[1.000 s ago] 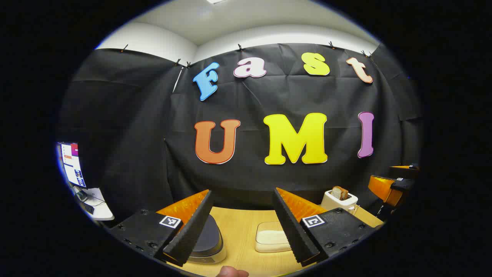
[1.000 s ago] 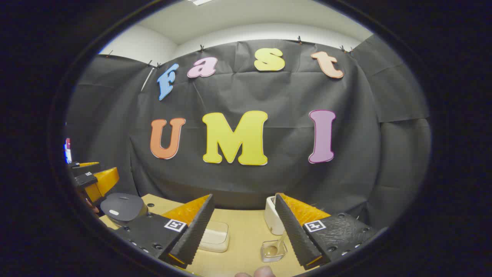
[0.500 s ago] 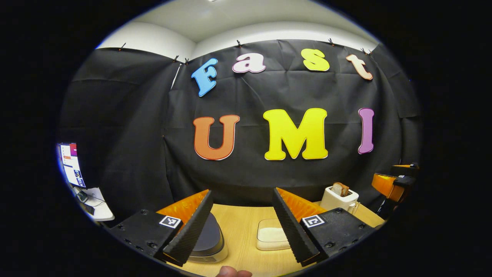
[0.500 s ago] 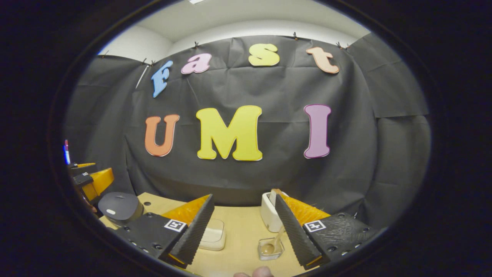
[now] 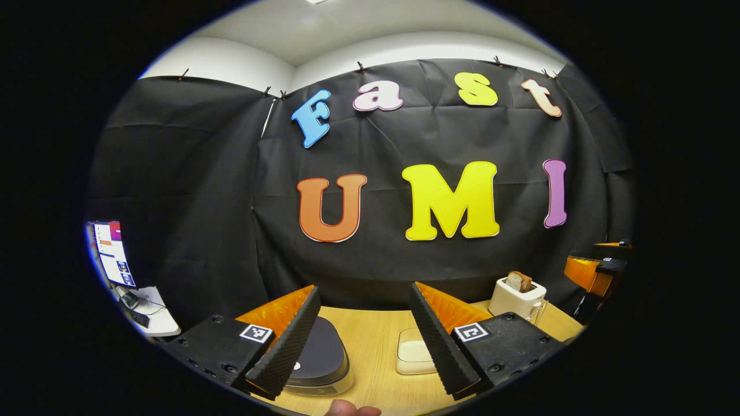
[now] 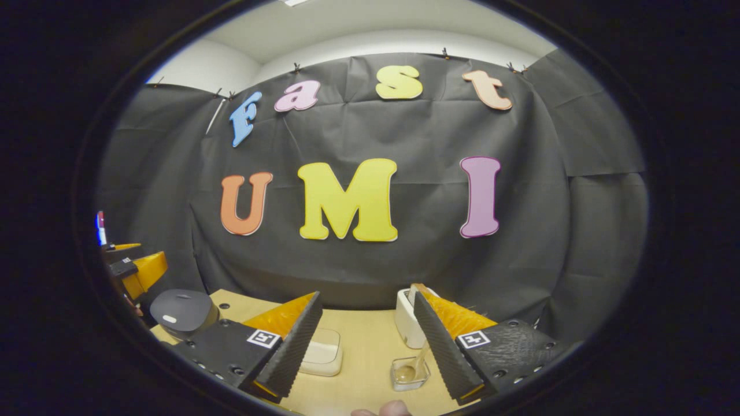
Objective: Close the left gripper, press the button to open the rice cooker; take a wooden spoon from the chopstick holder with the right hand, scoop a spoonful of rice and pour it into the rice cooker, then put the wooden spoon back into the chopstick holder.
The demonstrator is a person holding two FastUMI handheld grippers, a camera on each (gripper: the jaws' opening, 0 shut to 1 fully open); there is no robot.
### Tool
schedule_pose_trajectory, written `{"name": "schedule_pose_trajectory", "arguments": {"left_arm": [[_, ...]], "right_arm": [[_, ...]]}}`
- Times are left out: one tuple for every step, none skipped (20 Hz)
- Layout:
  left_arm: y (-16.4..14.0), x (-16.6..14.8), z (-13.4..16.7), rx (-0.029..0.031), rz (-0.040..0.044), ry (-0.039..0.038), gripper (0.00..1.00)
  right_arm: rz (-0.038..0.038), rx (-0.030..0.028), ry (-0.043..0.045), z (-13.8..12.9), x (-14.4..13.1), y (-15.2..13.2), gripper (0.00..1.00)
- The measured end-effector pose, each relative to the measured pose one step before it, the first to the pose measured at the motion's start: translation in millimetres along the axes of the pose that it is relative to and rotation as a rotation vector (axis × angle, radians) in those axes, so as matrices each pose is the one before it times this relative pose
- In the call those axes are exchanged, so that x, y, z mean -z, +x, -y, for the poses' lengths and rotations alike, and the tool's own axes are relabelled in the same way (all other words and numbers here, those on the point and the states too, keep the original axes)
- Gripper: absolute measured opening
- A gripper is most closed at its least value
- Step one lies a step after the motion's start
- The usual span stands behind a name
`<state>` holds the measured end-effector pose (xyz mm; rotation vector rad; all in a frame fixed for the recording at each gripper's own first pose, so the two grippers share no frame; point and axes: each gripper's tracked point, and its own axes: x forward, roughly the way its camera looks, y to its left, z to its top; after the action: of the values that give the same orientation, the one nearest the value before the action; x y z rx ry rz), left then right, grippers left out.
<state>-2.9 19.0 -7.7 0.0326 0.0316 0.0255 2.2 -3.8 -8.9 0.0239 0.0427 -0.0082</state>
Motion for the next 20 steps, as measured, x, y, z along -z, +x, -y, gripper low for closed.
{"name": "schedule_pose_trajectory", "arguments": {"left_arm": [[0.33, 1.14, -1.68, -0.00256, -0.00291, 0.00073, 0.98], [-0.57, 1.49, -1.69, -0.00234, -0.00694, 0.00035, 0.98], [-1.31, 1.84, -5.17, -0.00979, -0.00448, -0.0028, 0.98], [-0.42, 1.96, -6.6, -0.01416, -0.00534, -0.00276, 0.99], [-0.26, 3.0, -6.99, -0.01491, -0.00893, 0.00154, 0.99], [-0.17, 2.06, -7.32, -0.01384, -0.0093, 0.00772, 1.0], [0.02, 2.19, -8.86, -0.01447, -0.00821, 0.00566, 1.0], [0.18, 1.79, -8.89, -0.01476, -0.00947, 0.00232, 1.0], [0.67, 5.02, -7.46, -0.01025, -0.01542, -0.00386, 1.0], [-0.03, 6.22, -7.94, -0.01294, -0.02718, -0.00893, 1.0], [1.34, 7.83, -7.29, -0.0139, -0.03183, -0.00967, 0.99], [0.99, 8.26, -8.11, -0.01438, -0.03715, -0.0085, 0.97], [1.74, 9.45, -6.15, -0.00851, -0.04328, -0.00834, 0.96], [2.12, 10.08, -5.33, -0.00517, -0.04874, -0.006, 0.91], [3.7, 14.56, -3.62, -0.00096, -0.05611, 0.00016, 0.88], [2.37, 14.76, -4.1, 0.00058, -0.05759, -0.00065, 0.82], [5.45, 10.53, -3.7, 0.00605, -0.04774, -0.00422, 0.78], [4.19, 11.01, -2.32, 0.00472, -0.04991, -0.01021, 0.7], [4.41, 9.84, -4.64, 0.00071, -0.04665, -0.01382, 0.66], [4.95, 7.42, -3.41, 0.00028, -0.0347, -0.01718, 0.57]], "right_arm": [[-0.00022, -0.00161, -0.00035, 0.06, -0.38, 0.5, 0.97], [-0.00096, -0.0019, -0.00059, -0.02, 0.61, 0.57, 0.95], [-0.00098, -0.00312, -0.00121, -0.66, 0.16, 0.7, 0.95], [-0.00178, -0.00383, -0.0007, -0.34, -0.32, 0.97, 0.95], [-0.00162, -0.00327, 0.00057, 0.37, 1.12, 1.88, 0.97], [-0.00211, -0.00361, 0.00131, 0.01, 0.1, 1.42, 0.97], [-0.00291, -0.00264, -0.00012, 0.52, 1.85, 0.55, 0.97], [-0.00288, -0.0036, 0.00016, 0.19, 1.14, 0.36, 0.95], [-0.00267, -0.00551, 0.00242, -0.2, 1.14, 0.26, 0.95], [-0.00322, -0.00751, 0.00451, -0.61, 0.21, 0.28, 0.95], [-0.0035, -0.00296, 0.0013, 0.84, 1.56, 0.0, 0.97], [-0.00349, -0.00219, -0.00081, 1.15, 0.81, 0.31, 0.97], [-0.00352, -0.00178, -0.00024, 0.14, 1.37, 0.82, 0.97], [-0.00283, -0.00303, 0.00265, 0.61, 0.95, 0.03, 0.97], [-0.0062, -0.00223, 0.00311, 0.34, 2.12, 0.42, 0.97], [-0.00725, -0.00175, 0.00149, 1.23, 2.43, 1.01, 0.95], [-0.00864, -0.00001, 0.00285, 1.84, 2.81, 1.96, 0.97], [-0.00641, 0.00029, 0.00112, 1.67, 2.21, 0.28, 0.97], [-0.00314, 0.00293, -0.00054, 2.31, 3.25, -1.72, 0.97], [-0.00179, 0.0032, 0.00013, 2.99, 1.2, -1.65, 0.95]]}}
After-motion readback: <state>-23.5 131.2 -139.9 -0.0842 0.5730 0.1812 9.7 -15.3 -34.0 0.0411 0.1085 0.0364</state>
